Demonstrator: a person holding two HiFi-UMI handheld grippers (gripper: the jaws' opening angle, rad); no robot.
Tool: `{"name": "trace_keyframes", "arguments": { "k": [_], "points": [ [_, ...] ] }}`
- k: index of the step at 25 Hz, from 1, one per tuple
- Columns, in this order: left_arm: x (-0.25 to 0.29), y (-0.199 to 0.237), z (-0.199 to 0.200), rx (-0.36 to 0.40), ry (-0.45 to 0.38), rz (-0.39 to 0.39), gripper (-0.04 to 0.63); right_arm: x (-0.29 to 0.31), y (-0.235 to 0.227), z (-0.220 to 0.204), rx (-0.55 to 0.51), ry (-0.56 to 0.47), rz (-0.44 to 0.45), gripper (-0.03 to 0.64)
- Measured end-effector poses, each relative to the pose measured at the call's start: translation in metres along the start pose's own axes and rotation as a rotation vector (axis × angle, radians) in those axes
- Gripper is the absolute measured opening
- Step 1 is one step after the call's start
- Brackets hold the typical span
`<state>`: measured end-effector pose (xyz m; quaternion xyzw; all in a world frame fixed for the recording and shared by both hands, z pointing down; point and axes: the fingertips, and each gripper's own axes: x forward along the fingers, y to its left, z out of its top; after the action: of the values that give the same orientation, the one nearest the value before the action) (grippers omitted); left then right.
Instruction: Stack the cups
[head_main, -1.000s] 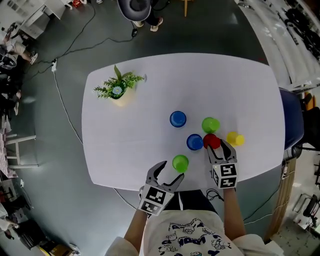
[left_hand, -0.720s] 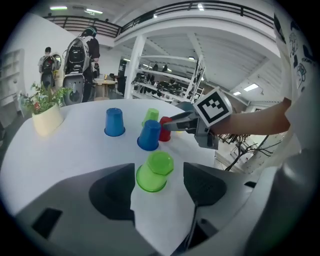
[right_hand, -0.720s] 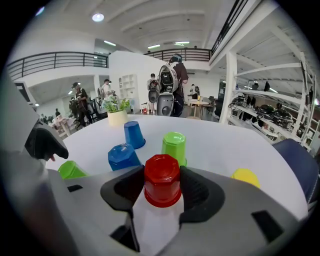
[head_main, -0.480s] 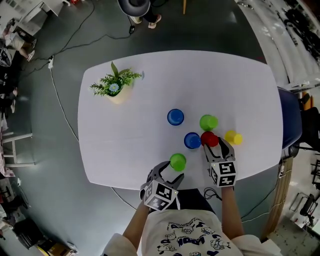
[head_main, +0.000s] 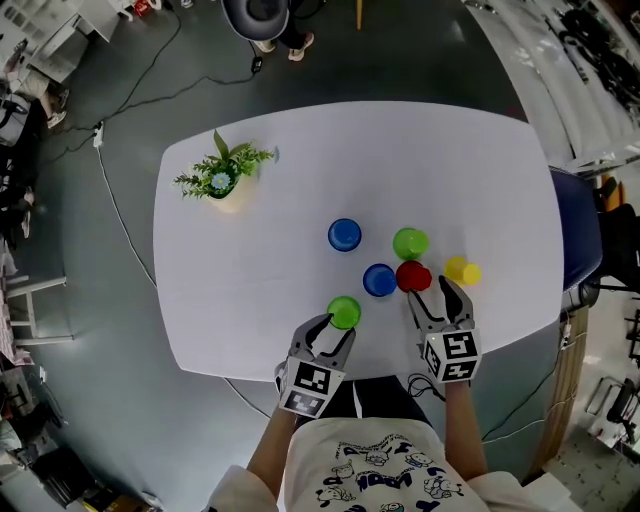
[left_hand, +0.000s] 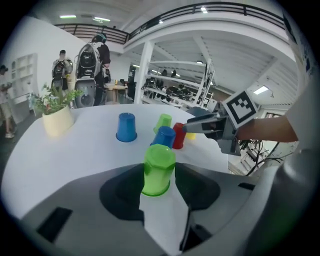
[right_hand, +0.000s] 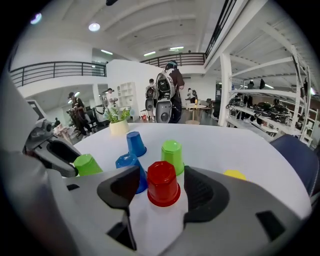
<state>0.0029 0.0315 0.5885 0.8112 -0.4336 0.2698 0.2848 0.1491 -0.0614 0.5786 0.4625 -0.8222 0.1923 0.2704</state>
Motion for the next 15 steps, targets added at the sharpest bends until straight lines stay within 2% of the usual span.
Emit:
{"name": "trace_keyframes", "arguments": {
  "k": [3,7,15],
  "points": [
    [-0.003,0.016,0.020,-0.026,-0.046,0.028,0.202,-0.008,-0.008,0.008,0.004,-0.029,-0.024,0.291],
    [0.005,0.031,0.036,-0.014,-0.065,0.044,0.202,-0.018,-0.022,0.013,0.022,-0.050,-0.070,0.291],
    [0.029,0.037,0.040,0.044,0.009,0.012,0.202,-0.033,-0.060,0.007,0.024,-0.040,-0.208,0.291]
  ]
}}
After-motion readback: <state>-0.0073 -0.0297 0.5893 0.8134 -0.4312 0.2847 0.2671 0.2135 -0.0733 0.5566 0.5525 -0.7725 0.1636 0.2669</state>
